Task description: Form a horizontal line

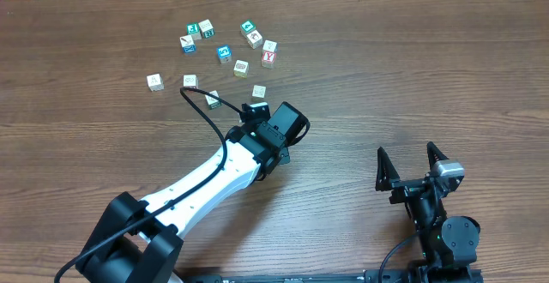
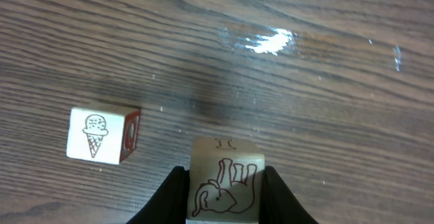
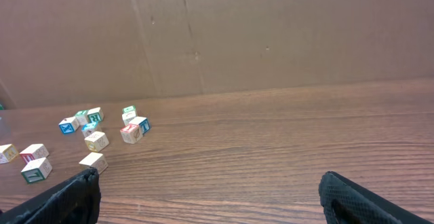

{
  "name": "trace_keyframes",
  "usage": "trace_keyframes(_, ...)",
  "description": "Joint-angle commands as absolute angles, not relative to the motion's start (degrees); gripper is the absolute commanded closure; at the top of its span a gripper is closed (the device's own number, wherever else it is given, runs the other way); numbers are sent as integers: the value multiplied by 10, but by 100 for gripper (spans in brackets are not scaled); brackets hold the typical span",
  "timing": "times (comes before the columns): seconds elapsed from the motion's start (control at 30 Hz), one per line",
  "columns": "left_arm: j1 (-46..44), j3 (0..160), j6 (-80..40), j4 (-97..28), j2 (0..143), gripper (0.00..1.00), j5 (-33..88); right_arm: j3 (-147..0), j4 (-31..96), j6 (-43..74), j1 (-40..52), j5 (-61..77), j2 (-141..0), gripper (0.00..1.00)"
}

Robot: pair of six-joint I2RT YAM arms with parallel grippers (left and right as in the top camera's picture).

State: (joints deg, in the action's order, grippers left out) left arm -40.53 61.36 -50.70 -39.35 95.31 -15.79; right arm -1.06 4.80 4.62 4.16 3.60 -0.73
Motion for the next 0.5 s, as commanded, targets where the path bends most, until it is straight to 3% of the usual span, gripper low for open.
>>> trace_keyframes(0.0, -409, 608, -526, -389, 971, 96, -186, -5, 46, 44, 41, 31, -2, 0)
trace_keyframes(0.47, -409, 608, -491, -378, 1015, 96, -186, -5, 46, 44, 41, 31, -2, 0)
